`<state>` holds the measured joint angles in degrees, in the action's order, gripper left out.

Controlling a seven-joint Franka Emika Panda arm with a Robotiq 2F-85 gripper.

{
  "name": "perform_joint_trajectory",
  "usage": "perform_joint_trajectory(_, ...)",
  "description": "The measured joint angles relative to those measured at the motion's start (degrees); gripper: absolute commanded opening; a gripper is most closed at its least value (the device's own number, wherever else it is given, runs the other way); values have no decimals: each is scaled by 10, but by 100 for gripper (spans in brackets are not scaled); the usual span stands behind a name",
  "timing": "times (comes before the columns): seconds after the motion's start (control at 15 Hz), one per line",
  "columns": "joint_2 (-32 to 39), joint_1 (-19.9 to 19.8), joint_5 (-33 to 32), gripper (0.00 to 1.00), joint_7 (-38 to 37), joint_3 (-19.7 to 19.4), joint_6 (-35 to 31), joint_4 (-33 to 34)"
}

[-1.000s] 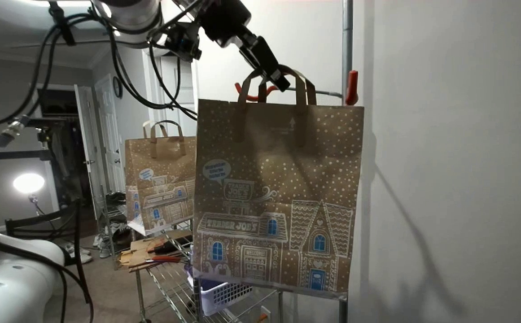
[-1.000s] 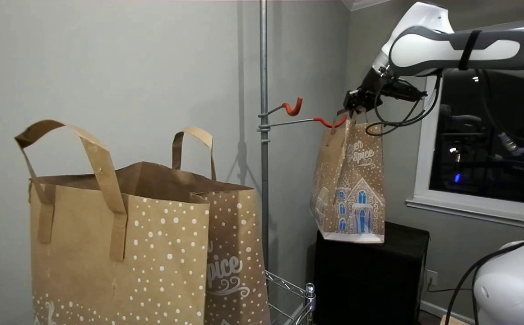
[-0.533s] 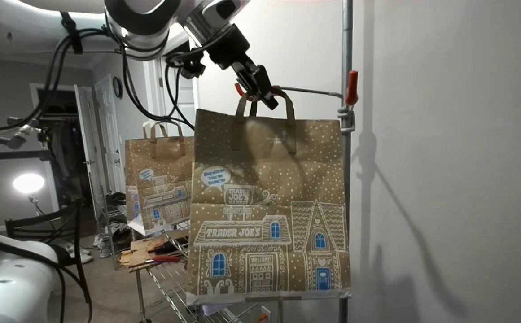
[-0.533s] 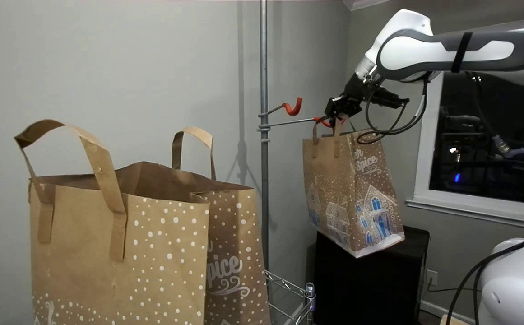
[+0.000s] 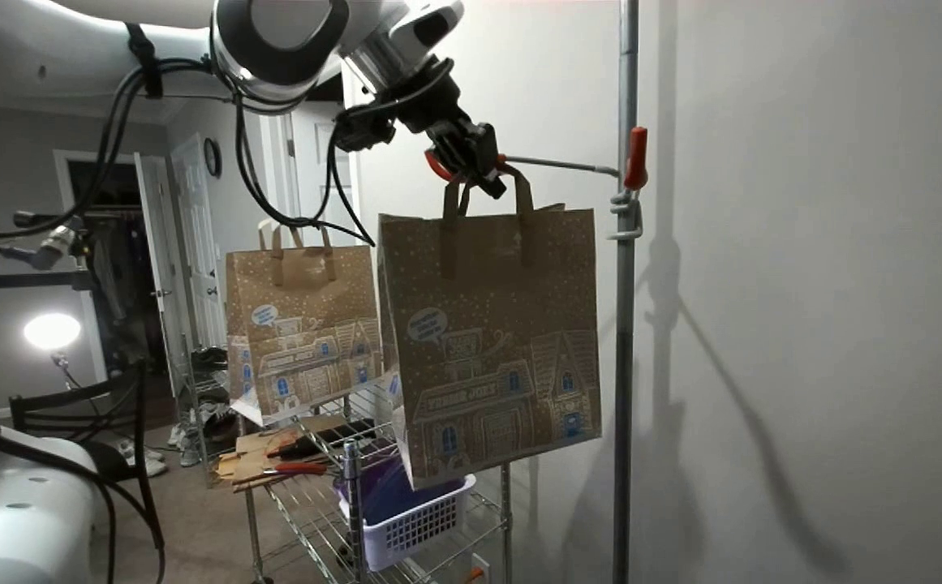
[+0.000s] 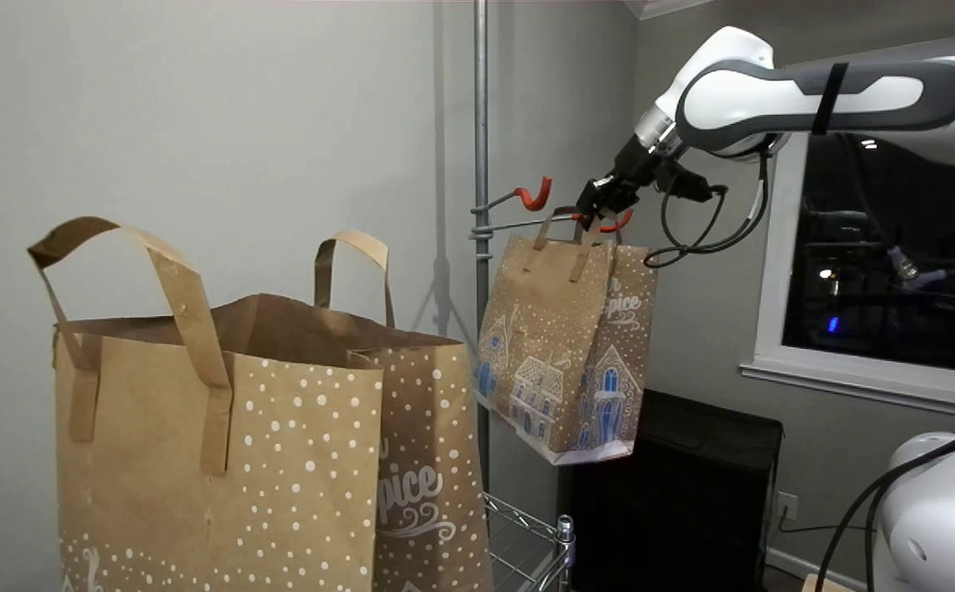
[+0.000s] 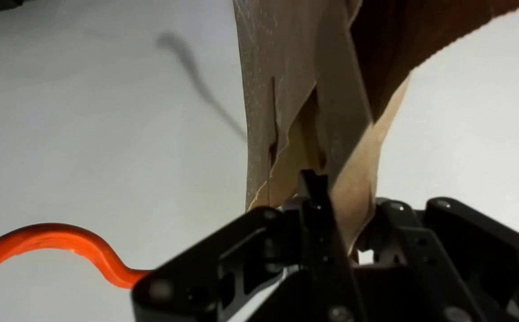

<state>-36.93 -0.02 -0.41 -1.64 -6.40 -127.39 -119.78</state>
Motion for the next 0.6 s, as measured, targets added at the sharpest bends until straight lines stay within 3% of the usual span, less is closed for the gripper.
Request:
perform_joint_trajectory(0.27, -32, 40, 64, 5, 107, -51, 14, -17)
perform_joint_trajectory(0.6, -34, 38, 67, 5, 111, -50, 18, -18)
